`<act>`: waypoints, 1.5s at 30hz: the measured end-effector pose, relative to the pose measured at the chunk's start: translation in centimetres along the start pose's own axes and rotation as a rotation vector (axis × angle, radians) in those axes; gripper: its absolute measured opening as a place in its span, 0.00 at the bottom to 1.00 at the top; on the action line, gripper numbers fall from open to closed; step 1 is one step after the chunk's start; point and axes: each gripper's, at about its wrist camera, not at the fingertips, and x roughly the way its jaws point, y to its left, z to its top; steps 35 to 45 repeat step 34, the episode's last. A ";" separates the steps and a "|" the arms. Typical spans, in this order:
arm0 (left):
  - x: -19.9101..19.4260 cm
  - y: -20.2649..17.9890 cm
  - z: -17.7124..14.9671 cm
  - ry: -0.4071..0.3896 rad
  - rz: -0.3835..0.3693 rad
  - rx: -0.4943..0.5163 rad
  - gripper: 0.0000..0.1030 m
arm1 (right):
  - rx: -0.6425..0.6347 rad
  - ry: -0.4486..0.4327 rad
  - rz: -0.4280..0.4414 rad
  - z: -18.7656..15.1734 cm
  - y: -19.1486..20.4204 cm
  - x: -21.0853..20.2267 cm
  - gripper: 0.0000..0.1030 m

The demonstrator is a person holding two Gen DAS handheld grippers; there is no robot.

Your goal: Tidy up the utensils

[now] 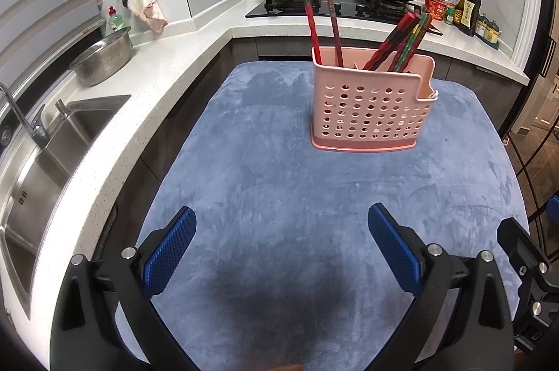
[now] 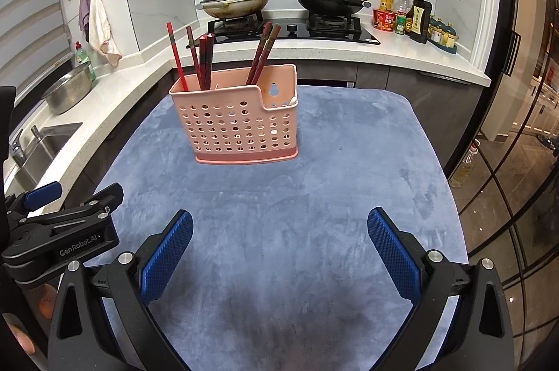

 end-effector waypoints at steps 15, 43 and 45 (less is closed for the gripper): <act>0.6 -0.2 0.1 0.008 0.004 0.010 0.92 | 0.003 0.014 0.002 -0.1 0.2 0.7 0.94; 0.3 -0.5 0.1 -0.003 -0.003 0.026 0.92 | 0.011 0.011 -0.005 -0.2 -0.1 1.0 0.94; 0.3 -0.5 0.1 -0.003 -0.003 0.026 0.92 | 0.011 0.011 -0.005 -0.2 -0.1 1.0 0.94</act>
